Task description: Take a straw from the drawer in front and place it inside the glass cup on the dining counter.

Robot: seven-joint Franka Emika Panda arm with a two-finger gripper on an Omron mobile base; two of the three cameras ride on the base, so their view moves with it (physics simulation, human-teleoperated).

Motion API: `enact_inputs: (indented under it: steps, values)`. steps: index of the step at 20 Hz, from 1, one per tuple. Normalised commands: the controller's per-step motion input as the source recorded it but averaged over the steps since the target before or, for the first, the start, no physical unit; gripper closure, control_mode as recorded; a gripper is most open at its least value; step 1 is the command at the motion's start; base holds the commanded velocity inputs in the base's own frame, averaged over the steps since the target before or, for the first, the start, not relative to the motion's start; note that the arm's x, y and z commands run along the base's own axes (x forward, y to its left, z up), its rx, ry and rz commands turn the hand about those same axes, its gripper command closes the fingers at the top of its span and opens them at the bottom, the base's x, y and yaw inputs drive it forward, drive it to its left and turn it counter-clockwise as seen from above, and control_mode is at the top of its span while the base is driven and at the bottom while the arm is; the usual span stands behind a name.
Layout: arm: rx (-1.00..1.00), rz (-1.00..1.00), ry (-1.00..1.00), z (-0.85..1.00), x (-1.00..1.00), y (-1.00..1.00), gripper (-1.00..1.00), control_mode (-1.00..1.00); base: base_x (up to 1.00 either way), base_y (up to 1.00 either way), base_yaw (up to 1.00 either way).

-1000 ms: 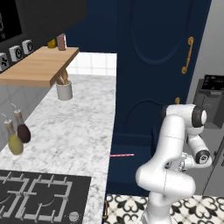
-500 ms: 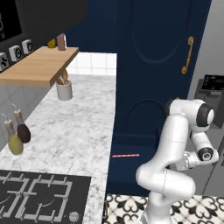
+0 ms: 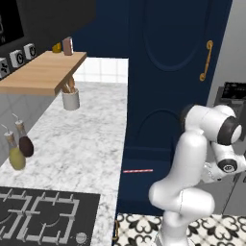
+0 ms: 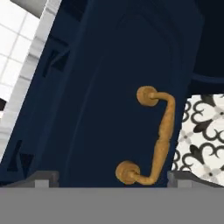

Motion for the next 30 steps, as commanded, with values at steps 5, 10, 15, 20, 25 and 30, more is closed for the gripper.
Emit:
enact_inputs:
  steps: [5,10,15,20,25,30]
  values:
    - [-0.21,-0.05,0.0,0.98,-0.39,0.01,-1.0,-1.0,0.0,0.0,0.0]
    - [-0.15,-0.01,0.01,1.0,-0.16,0.49,-1.0,-1.0,0.0,0.0,0.0]
    - [-0.16,-0.01,0.15,0.79,0.07,0.88,-1.0,-1.0,0.0,0.0,0.0]
    - [-0.15,0.0,0.27,0.04,0.45,0.76,-1.0,-1.0,0.0,0.0,0.0]
    - [-0.13,0.0,0.26,-0.27,0.46,0.33,-1.0,-1.0,0.0,0.0,0.0]
    - [-0.08,0.0,0.22,-0.45,0.26,0.0,-1.0,-1.0,0.0,0.0,0.0]
